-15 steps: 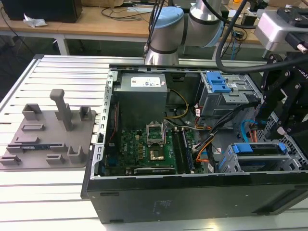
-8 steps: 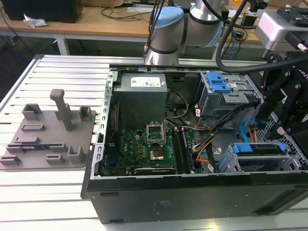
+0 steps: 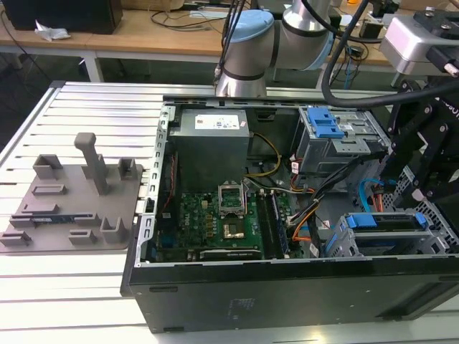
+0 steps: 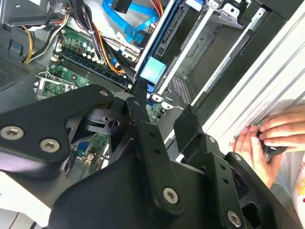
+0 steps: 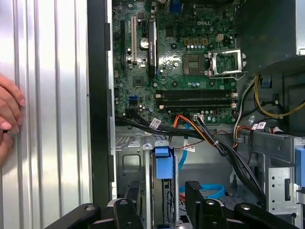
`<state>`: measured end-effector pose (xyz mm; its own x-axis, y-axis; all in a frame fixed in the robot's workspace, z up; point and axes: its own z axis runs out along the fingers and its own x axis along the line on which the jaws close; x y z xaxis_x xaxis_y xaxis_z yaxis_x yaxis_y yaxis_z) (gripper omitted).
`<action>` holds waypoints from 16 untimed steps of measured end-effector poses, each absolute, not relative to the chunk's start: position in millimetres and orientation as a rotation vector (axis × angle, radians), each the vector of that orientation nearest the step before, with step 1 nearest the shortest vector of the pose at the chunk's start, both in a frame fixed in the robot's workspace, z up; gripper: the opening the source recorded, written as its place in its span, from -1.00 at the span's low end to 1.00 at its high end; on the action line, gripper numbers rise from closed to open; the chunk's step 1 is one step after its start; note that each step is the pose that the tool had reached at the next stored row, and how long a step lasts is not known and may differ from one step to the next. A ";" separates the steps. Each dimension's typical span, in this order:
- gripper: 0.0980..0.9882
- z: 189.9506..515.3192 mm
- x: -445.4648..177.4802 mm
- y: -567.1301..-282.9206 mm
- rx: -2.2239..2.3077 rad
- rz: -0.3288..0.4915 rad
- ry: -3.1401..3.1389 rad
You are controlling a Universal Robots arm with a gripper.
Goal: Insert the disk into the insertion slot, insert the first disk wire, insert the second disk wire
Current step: 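Insert the first disk wire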
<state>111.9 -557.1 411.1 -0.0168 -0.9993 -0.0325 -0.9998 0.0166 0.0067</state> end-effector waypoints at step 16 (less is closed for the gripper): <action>-0.09 407.7 117.5 -492.2 -2.258 -0.078 2.298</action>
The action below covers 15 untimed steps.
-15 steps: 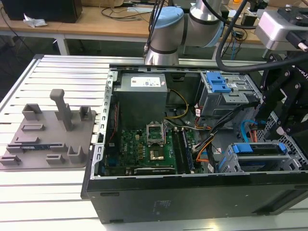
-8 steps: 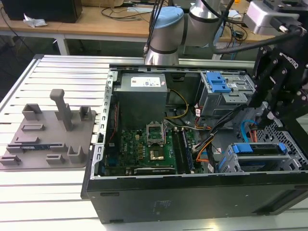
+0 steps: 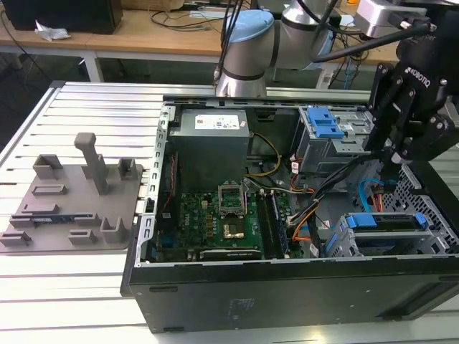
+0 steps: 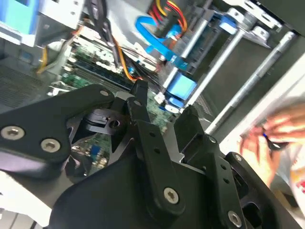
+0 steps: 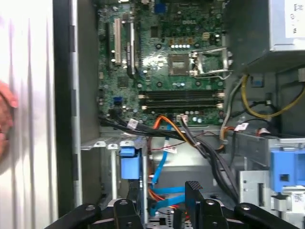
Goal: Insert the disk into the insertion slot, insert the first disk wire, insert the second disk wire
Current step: 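Insert the first disk wire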
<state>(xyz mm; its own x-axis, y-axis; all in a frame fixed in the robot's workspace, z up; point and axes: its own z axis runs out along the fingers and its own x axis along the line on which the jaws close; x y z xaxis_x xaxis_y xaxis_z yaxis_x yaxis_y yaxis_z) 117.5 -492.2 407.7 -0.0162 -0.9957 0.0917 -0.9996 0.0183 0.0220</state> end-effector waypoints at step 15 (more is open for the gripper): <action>-0.09 399.4 155.6 -477.3 2.035 0.177 -2.224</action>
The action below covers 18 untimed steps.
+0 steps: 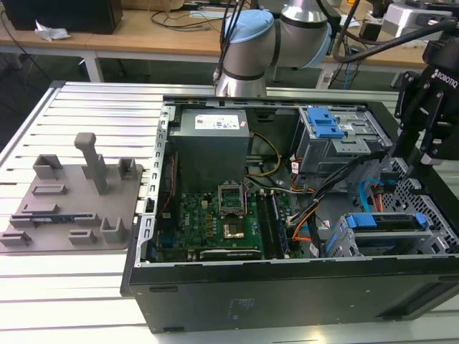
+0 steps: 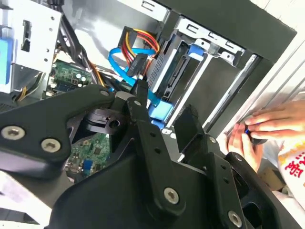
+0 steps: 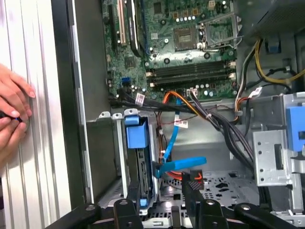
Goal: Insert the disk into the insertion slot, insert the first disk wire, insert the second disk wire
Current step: 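Insert the first disk wire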
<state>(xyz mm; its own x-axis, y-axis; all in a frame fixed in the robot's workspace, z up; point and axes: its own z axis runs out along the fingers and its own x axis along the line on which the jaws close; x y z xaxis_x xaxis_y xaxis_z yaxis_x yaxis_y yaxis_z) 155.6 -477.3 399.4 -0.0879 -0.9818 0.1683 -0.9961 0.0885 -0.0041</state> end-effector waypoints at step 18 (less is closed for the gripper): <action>-0.09 384.9 156.9 -429.2 1.960 0.319 -2.166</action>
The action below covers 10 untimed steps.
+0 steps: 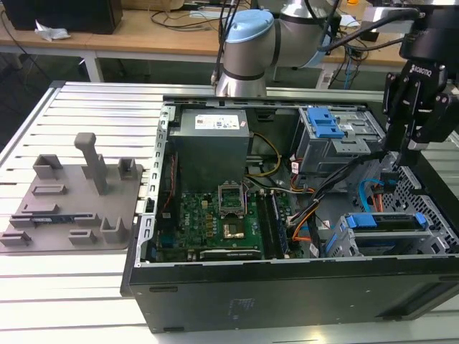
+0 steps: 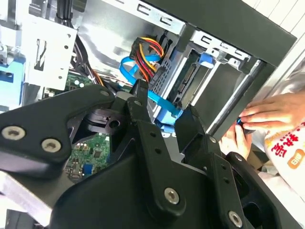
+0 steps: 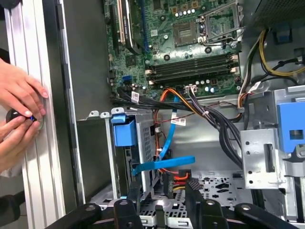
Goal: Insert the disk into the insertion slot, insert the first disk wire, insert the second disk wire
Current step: 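Insert the first disk wire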
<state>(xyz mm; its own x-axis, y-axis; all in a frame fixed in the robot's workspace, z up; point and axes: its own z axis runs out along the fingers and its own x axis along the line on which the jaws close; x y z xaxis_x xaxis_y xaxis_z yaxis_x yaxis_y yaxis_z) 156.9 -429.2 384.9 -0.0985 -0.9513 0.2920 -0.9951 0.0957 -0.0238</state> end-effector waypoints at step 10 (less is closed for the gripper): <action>-0.09 366.5 165.1 -431.1 1.955 0.337 -2.185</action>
<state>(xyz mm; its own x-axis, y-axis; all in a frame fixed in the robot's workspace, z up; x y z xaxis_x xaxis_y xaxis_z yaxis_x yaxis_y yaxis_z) 165.1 -431.1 366.5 -0.1120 -0.9504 0.2903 -0.9937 0.1042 -0.0420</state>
